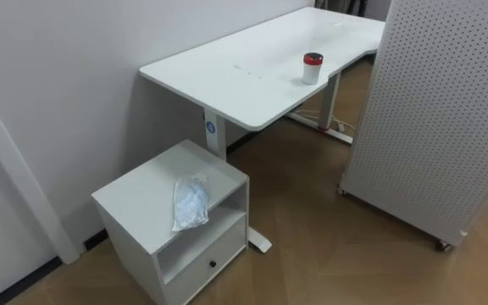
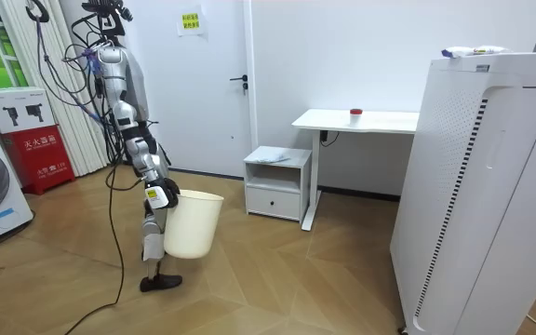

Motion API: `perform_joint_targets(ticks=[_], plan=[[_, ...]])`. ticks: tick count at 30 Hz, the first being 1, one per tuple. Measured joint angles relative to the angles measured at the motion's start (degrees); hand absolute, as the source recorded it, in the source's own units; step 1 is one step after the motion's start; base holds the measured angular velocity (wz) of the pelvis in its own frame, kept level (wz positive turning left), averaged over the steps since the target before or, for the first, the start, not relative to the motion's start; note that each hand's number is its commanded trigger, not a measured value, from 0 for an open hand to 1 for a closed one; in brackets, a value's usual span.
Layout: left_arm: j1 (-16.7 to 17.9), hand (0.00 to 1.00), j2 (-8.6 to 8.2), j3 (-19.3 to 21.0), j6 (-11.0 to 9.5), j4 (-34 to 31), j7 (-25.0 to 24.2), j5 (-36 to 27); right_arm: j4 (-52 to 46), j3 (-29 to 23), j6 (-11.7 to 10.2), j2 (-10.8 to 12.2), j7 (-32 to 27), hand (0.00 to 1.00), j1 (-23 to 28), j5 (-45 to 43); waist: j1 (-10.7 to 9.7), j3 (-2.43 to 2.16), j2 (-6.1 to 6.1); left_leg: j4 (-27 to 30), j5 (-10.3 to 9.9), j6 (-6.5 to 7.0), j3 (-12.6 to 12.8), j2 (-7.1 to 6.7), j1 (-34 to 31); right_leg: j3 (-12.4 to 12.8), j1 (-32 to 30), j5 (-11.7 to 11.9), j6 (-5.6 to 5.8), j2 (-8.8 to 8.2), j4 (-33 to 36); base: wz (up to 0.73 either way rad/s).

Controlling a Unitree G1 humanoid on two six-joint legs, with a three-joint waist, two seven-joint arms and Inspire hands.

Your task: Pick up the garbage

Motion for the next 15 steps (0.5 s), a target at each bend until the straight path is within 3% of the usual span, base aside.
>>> perform_joint_targets(ticks=[15], plan=[[1.76, 0.00, -0.12, 1.21, 0.94, 0.02, -0.02, -0.01, -0.25, 0.08, 1.37, 0.01, -0.04, 1.00, -0.13, -0.07, 0.62, -0.31, -1.11, 0.24, -0.22, -0.22, 0.00, 0.12, -0.12, -0.29, 0.03, -0.56, -0.45, 0.05, 0.01, 0.00]])
